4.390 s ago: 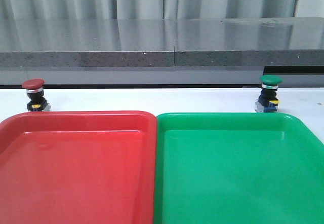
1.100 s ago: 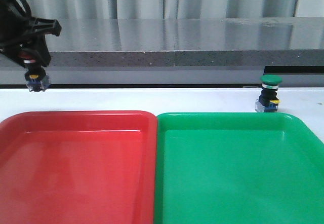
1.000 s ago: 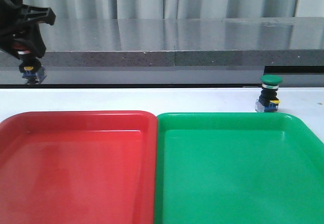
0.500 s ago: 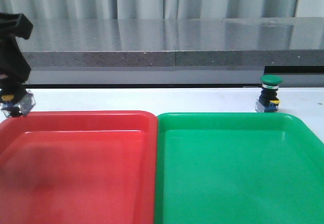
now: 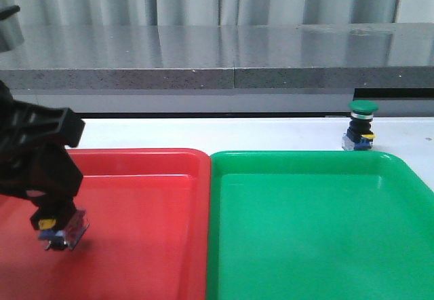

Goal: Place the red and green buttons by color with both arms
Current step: 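Carry the red button into the red tray and release it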

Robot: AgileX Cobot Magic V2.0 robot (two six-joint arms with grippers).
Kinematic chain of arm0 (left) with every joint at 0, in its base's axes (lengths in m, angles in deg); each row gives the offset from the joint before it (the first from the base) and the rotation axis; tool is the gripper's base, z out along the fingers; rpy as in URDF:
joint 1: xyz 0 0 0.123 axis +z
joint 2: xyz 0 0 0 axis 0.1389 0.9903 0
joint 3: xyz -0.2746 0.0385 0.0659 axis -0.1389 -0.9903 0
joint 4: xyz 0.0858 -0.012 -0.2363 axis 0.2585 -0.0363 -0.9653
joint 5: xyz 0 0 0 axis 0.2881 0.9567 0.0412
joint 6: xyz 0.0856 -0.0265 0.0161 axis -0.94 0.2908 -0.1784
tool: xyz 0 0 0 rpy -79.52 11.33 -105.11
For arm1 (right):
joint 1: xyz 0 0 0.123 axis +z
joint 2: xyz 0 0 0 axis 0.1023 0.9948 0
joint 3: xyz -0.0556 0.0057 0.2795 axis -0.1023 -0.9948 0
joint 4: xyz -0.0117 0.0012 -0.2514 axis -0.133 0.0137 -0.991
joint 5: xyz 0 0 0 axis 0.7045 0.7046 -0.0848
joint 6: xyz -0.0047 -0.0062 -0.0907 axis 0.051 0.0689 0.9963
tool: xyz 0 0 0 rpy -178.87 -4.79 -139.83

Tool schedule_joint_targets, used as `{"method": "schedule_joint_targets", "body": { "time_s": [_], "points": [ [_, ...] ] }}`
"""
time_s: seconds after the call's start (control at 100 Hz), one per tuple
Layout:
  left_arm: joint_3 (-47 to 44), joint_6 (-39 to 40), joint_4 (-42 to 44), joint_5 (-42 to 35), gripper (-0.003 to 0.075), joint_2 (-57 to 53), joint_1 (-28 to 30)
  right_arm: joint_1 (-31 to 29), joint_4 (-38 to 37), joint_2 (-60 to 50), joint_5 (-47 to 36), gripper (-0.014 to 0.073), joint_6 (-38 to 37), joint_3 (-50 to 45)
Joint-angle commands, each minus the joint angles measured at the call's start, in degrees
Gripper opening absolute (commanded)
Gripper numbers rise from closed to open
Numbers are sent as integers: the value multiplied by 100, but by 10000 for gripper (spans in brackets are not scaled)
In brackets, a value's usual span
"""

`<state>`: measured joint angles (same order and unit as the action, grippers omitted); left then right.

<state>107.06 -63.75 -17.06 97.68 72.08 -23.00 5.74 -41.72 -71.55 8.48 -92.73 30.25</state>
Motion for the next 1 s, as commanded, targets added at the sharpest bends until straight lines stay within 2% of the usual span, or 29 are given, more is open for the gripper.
{"method": "schedule_joint_targets", "body": {
  "time_s": [0.0,0.26,0.36,0.46,0.53,0.99],
  "points": [
    [51,88,-32,-416,156,45,-83,-14,-50,-91,-411,-64,56,103],
    [41,88,-30,-405,176,494,-83,-14,-50,-91,-411,-64,56,103],
    [41,88,-30,-429,286,494,-83,-14,-50,-91,-411,-64,56,103],
    [41,88,-30,-449,451,468,-83,-14,-50,-91,-411,-64,56,103],
    [41,88,-41,-449,510,427,-83,-14,-50,-91,-411,-64,56,103],
    [41,88,-21,-406,510,-749,-83,-14,-50,-91,-411,-64,56,103]
  ]
}}
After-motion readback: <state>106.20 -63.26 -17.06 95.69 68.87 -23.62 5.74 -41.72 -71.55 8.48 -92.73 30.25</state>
